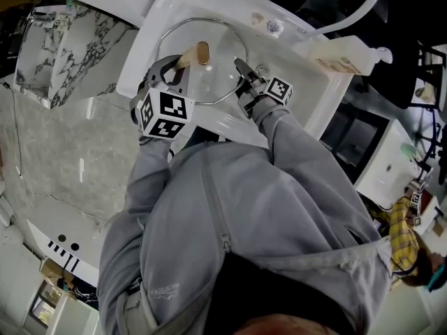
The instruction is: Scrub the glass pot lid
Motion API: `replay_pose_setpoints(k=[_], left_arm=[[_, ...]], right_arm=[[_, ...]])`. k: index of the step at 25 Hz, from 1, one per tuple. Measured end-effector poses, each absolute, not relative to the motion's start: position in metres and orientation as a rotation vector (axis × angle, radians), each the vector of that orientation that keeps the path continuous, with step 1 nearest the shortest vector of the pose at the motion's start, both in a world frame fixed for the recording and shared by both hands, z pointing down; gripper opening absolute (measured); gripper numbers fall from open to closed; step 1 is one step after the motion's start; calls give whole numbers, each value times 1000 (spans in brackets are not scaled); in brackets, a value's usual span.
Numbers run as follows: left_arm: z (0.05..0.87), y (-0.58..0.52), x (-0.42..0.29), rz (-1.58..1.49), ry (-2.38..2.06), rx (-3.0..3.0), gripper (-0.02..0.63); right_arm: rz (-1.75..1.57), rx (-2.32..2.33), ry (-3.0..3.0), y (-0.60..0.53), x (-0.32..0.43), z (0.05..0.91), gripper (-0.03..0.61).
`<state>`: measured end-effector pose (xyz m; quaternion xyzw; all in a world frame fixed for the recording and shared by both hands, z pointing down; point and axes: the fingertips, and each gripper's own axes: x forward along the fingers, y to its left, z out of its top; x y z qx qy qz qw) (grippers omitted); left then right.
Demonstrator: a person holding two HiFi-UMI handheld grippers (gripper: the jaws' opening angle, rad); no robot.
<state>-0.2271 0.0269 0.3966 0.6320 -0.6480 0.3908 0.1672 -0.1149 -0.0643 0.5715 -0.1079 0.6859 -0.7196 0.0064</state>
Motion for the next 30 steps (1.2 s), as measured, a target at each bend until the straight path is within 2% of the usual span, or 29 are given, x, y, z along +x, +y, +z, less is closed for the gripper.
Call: replay_pose_setpoints(k=[7, 11, 15, 18, 23, 28, 30], left_arm=[[399, 35, -236, 1093, -1863, 1776, 37], [408, 47, -248, 1077, -1867, 1731, 37], [418, 56, -261, 1080, -1861, 1696, 37], [427, 59, -273, 1126, -1835, 1685, 37], [441, 53, -300, 1222, -1779, 1687, 37], [455, 37, -325, 1332, -1717, 1711, 37], [461, 30, -333, 1364, -1690, 1723, 37]], right_arm=[[-2113, -560, 2502, -80, -94, 558, 303], [-1786, -671, 2967, -85, -86, 535, 327], [-1340, -337, 3377, -63, -123, 488, 327], [-1299, 9, 3447, -29, -159, 464, 327], [-1072, 67, 3612, -10, -200, 467, 324], [-1028, 19, 3735, -5, -222, 483, 277], [-967, -16, 3796, -6, -225, 488, 217]])
